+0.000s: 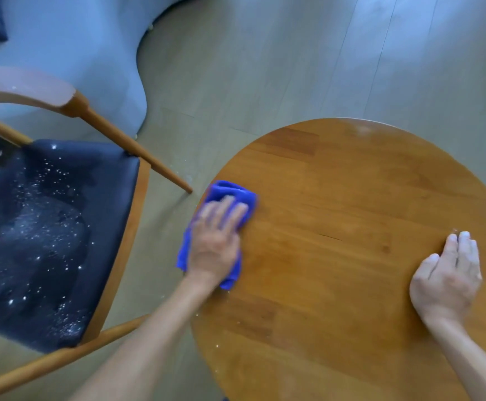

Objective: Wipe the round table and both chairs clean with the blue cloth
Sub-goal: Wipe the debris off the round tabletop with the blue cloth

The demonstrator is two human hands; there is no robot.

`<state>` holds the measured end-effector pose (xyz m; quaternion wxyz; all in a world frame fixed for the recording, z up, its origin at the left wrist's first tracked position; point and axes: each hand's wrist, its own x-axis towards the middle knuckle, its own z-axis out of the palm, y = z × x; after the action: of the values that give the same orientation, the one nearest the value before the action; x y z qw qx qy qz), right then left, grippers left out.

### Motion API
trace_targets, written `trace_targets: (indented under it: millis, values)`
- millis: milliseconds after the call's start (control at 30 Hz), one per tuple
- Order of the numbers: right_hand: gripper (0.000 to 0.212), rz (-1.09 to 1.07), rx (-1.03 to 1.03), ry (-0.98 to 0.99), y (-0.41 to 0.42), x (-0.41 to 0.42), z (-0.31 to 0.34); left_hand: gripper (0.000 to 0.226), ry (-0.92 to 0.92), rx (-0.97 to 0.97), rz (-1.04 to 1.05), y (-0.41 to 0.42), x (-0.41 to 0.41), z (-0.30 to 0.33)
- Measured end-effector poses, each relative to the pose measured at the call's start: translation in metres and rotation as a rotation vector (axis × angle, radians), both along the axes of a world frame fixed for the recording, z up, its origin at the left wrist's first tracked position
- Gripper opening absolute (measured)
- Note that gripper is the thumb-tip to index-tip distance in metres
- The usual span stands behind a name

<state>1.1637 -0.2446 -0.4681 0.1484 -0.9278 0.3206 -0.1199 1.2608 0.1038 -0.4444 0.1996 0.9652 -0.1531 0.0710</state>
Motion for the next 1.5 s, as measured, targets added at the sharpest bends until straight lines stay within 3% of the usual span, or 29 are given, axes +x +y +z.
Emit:
trace_targets:
  millis: [100, 167, 300, 433, 567, 633, 800, 933, 1067, 1133, 1200, 1267, 1367, 1500]
  values:
    - [0.053, -0.023, -0.008, -0.012, 0.001, 0.0, -0.002, 0.043, 0.119, -0.11, 0.41, 0.043, 0.006, 0.001]
    - [0.053, -0.029, -0.022, -0.014, 0.001, 0.0, -0.003, 0.042, 0.074, -0.101, 0.46, 0.026, -0.01, 0.001]
    - [0.053, -0.019, -0.034, 0.0, 0.0, 0.0, -0.006, 0.042, -0.017, 0.03, 0.178, -0.064, -0.044, -0.003]
    - [0.053, -0.039, -0.037, 0.0, -0.004, -0.003, -0.008, 0.043, 0.068, -0.007, -0.22, -0.176, -0.083, -0.001]
    - [0.048, -0.005, -0.034, 0.013, -0.004, -0.004, -0.001, 0.043, 0.013, -0.019, -0.408, -0.173, -0.07, 0.0]
    - [0.049, -0.013, -0.005, 0.034, -0.004, -0.005, 0.002, 0.045, -0.024, 0.01, -0.334, -0.132, -0.043, -0.003]
    - [0.048, 0.019, -0.014, 0.106, -0.002, -0.006, 0.003, 0.044, 0.06, 0.088, 0.163, -0.022, 0.02, -0.011]
    - [0.056, 0.027, 0.065, 0.218, -0.004, -0.006, 0.008, 0.043, 0.109, 0.076, 0.295, -0.067, -0.013, 0.0]
    - [0.05, 0.126, 0.233, 0.287, 0.005, -0.005, 0.03, 0.048, 0.278, -0.099, 0.111, -0.17, -0.074, 0.019]
    - [0.041, 0.077, 0.411, 0.172, 0.013, -0.012, 0.046, 0.043, 0.517, -0.325, 0.028, -0.202, -0.088, 0.034]
    - [0.043, 0.053, 0.494, 0.014, 0.032, -0.024, 0.061, 0.044, 0.673, -0.612, -0.003, -0.195, -0.075, 0.05]
    - [0.056, 0.186, 0.398, 0.04, 0.072, -0.034, 0.069, 0.045, 0.598, -0.668, 0.053, -0.161, -0.048, 0.056]
    - [0.06, 0.373, 0.058, 0.232, 0.124, -0.031, 0.052, 0.046, 0.459, -0.244, 0.07, -0.097, -0.008, 0.039]
    - [0.046, 0.423, -0.182, 0.199, 0.079, -0.013, 0.029, 0.067, 0.632, 0.338, 0.062, -0.045, 0.003, 0.009]
